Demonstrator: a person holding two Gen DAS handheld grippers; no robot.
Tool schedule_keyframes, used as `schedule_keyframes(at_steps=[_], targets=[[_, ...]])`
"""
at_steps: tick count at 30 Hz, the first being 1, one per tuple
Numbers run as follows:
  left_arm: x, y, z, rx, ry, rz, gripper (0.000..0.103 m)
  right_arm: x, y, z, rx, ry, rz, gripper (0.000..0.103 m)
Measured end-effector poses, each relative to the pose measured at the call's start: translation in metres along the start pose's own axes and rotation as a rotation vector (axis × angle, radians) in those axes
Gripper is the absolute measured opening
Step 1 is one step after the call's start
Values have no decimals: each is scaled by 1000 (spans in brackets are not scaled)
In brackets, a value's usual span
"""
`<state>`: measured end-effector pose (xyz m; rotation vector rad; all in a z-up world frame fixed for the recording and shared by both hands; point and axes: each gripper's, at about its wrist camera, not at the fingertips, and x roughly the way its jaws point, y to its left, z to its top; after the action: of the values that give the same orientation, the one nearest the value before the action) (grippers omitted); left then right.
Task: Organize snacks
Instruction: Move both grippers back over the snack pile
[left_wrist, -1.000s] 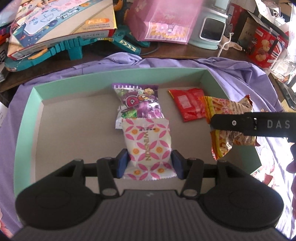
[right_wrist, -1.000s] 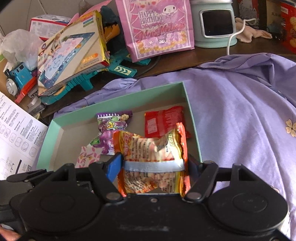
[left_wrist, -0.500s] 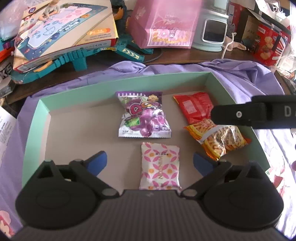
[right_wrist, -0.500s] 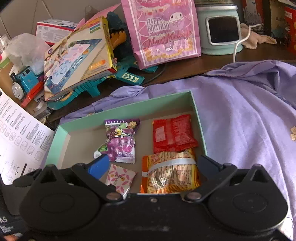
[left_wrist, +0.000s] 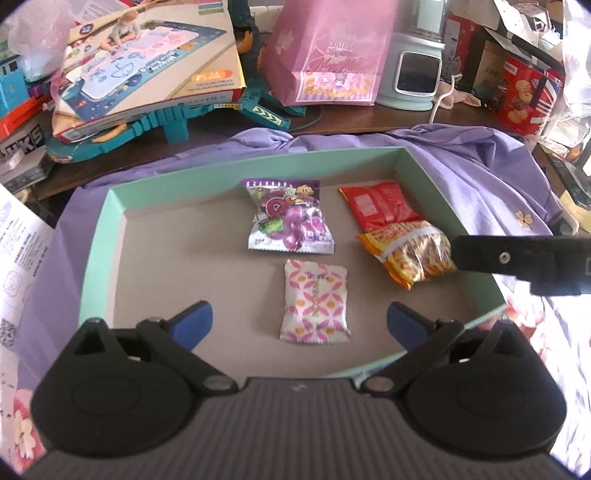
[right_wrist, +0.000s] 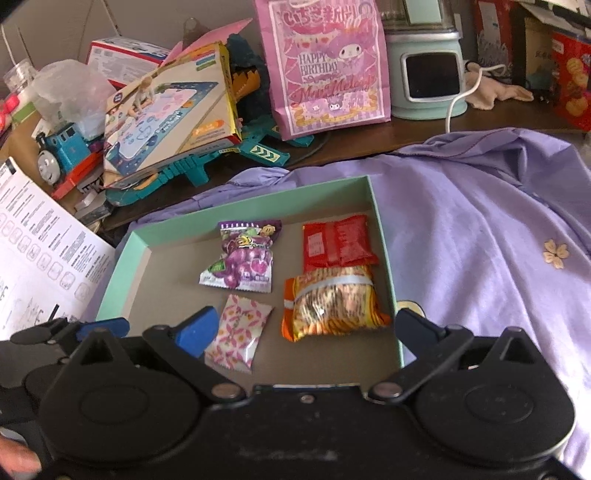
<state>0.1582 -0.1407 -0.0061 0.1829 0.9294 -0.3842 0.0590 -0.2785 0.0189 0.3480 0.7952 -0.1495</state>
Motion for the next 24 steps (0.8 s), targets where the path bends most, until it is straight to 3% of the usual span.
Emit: schedule_keyframes(at_steps=[16, 22, 24], targets=[[-44, 2, -77, -14, 32, -29, 103, -42, 7, -69, -2, 43, 2, 103], [-39, -10, -96, 35, 51, -24, 100, -42, 11, -87, -35, 53, -22, 80], [-37, -12, -100, 31, 61, -41, 88, -38, 12, -91, -40, 72, -13, 69]])
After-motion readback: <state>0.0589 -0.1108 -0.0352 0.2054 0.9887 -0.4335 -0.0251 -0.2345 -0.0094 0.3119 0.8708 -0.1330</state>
